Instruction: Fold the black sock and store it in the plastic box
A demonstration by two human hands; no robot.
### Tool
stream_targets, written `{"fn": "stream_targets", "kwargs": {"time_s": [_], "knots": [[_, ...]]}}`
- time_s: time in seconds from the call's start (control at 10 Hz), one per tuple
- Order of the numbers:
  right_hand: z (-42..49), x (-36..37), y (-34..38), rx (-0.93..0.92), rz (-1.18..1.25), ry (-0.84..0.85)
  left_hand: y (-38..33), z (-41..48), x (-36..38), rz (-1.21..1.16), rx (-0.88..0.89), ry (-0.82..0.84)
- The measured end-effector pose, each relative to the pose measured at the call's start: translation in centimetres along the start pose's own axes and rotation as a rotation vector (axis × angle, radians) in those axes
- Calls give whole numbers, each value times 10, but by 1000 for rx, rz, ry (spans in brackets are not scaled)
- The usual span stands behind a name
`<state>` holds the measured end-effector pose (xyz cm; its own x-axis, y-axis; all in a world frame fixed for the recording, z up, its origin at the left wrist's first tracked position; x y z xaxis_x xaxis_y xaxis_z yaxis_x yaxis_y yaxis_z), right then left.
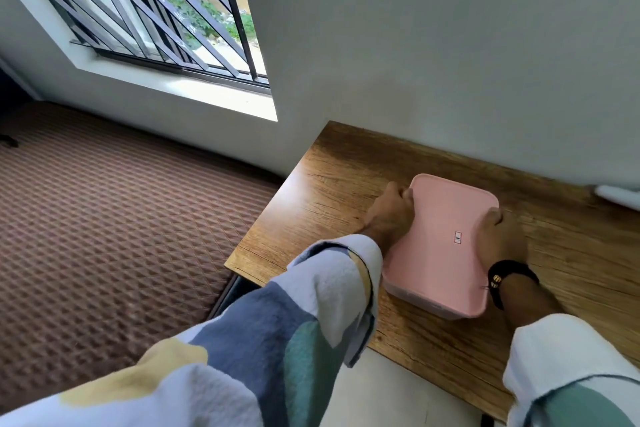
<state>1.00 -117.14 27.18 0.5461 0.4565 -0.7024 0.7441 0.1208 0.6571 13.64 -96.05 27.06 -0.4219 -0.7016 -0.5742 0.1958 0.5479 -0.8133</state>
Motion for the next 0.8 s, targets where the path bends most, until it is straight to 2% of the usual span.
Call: {"fn": "stream_targets", "kwargs": {"time_s": [0.2, 0.4, 0.5, 0.6, 0.7, 0.8], "knots": [[-2, -6, -3, 41, 19, -70, -4, 0, -1, 19, 28, -30], [-5, -42, 19, 68, 204, 50, -51, -17, -25, 90, 111, 20], [-19, -28, 11, 76, 213, 113, -20, -45, -22, 155, 36, 12], [-43, -19, -6, 71, 168, 50, 25, -74, -15, 121, -82, 62], [-74, -47, 1, -1, 190, 46, -5, -84, -45, 122, 53, 20], [-116, -101, 21, -131, 180, 7, -68, -96, -109, 361, 285, -105]]}}
Point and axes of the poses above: each hand's wrist, its own z-axis towards the middle knuckle, its own x-axis out of the palm, y = z × x, the point moved 10 cm from there along z, towards the middle knuckle, and after that the axes turned 14 degrees about x, right-handed, at the moved point
